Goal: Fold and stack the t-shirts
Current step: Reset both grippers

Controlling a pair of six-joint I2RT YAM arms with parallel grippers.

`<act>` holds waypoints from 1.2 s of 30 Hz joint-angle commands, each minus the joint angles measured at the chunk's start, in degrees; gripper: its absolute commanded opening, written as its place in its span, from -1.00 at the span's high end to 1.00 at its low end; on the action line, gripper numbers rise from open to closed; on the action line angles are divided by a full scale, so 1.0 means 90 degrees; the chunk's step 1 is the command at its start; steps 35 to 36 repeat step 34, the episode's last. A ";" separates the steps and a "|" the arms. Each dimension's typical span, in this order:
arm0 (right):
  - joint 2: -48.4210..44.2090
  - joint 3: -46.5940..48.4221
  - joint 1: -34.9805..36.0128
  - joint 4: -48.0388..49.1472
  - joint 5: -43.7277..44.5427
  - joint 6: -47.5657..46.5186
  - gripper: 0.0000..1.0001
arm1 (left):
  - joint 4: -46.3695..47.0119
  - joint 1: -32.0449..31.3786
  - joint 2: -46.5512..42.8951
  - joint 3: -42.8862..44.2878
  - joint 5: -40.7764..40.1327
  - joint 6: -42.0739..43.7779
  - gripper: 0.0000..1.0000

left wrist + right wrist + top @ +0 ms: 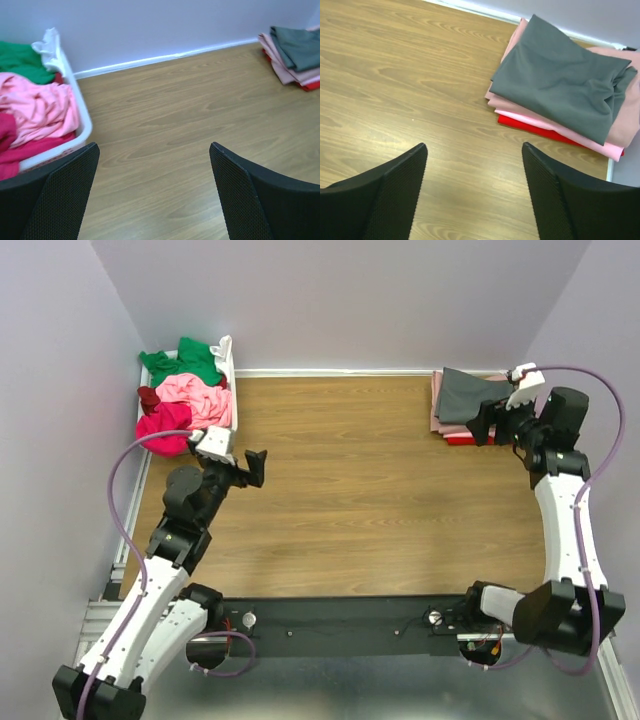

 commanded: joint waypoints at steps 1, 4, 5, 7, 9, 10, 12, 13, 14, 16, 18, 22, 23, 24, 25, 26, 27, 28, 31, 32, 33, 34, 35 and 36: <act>-0.0409 -0.0545 0.0006 -0.0075 -0.0135 0.0104 -0.68 | -0.0260 0.0625 -0.0110 0.0432 0.0248 -0.0499 -0.97; -0.0673 -0.0711 0.0006 -0.0075 -0.0164 0.0231 -0.68 | -0.0435 0.0704 -0.0129 0.0540 0.0250 -0.0499 -0.97; -0.0712 -0.0828 0.0006 -0.0085 -0.0222 0.0319 -0.68 | -0.0533 0.0714 -0.0149 0.0569 0.0240 -0.0489 -0.97; -0.0839 -0.0965 0.0006 -0.0104 -0.0495 0.0397 -0.68 | -0.0661 0.0714 -0.0149 0.0666 0.0279 -0.0479 -0.97; -0.0908 -0.1180 0.0006 -0.0105 -0.0487 0.0475 -0.69 | -0.0855 0.0714 -0.0120 0.0754 0.0445 -0.0508 -0.97; -0.0937 -0.1229 0.0006 -0.0095 -0.0284 0.0524 -0.70 | -0.0905 0.0714 -0.0091 0.0861 0.0523 -0.0567 -0.97; -0.1035 -0.1278 0.0006 -0.0085 0.0146 0.0719 -0.70 | -0.1051 0.0714 -0.0013 0.0998 0.0738 -0.0626 -0.97; -0.1112 -0.1278 0.0006 -0.0095 0.0612 0.0768 -0.74 | -0.1110 0.0714 0.0026 0.1134 0.0758 -0.0703 -0.97; -0.1162 -0.1269 0.0006 -0.0075 0.0878 0.0836 -0.75 | -0.1168 0.0714 0.0065 0.1194 0.0767 -0.0743 -0.97; -0.1259 -0.1230 0.0006 0.0061 0.1715 0.1216 -0.90 | -0.1393 0.0714 0.0183 0.1398 0.0671 -0.0927 -0.97; -0.1463 -0.1220 0.0006 0.0265 0.2313 0.1655 -0.99 | -0.1559 0.0714 0.0193 0.1496 0.0476 -0.1016 -0.97; -0.1767 -0.1375 0.0006 0.0588 0.3641 0.2262 -0.99 | -0.1647 0.0714 -0.0109 0.1614 0.0250 -0.1095 -0.97; -0.1835 -0.1434 0.0006 0.0657 0.3760 0.2340 -0.99 | -0.1648 0.0714 -0.0158 0.1624 0.0221 -0.1095 -0.97; -0.1884 -0.1483 0.0006 0.0773 0.3839 0.2389 -1.00 | -0.1677 0.0714 -0.0188 0.1643 0.0201 -0.1124 -0.97; -0.1962 -0.1532 0.0006 0.0813 0.3878 0.2399 -0.99 | -0.1696 0.0714 -0.0217 0.1653 0.0211 -0.1124 -0.97; -0.1992 -0.1581 0.0006 0.0823 0.3859 0.2400 -0.99 | -0.1706 0.0714 -0.0227 0.1644 0.0221 -0.1124 -0.97; -0.2011 -0.1591 0.0006 0.0843 0.3849 0.2400 -0.99 | -0.1696 0.0714 -0.0227 0.1634 0.0250 -0.1124 -0.97; -0.2041 -0.1610 0.0006 0.0852 0.3849 0.2390 -0.99 | -0.1696 0.0714 -0.0208 0.1614 0.0260 -0.1124 -0.97; -0.2070 -0.1649 0.0006 0.0882 0.3655 0.2292 -0.99 | -0.1619 0.0714 -0.0159 0.1556 0.0270 -0.1027 -0.97; -0.2061 -0.1650 0.0006 0.0892 0.3635 0.2311 -0.99 | -0.1589 0.0714 -0.0149 0.1536 0.0270 -0.1007 -0.97; -0.2041 -0.1640 0.0006 0.0892 0.3625 0.2389 -0.99 | -0.1521 0.0714 -0.0110 0.1517 0.0270 -0.0987 -0.97; -0.2041 -0.1630 0.0006 0.0892 0.3538 0.2399 -0.99 | -0.1492 0.0714 -0.0100 0.1507 0.0270 -0.0978 -0.97; -0.2041 -0.1630 0.0006 0.0892 0.3538 0.2399 -0.99 | -0.1492 0.0714 -0.0100 0.1507 0.0270 -0.0978 -0.97; -0.2041 -0.1630 0.0006 0.0892 0.3538 0.2399 -0.99 | -0.1492 0.0714 -0.0100 0.1507 0.0270 -0.0978 -0.97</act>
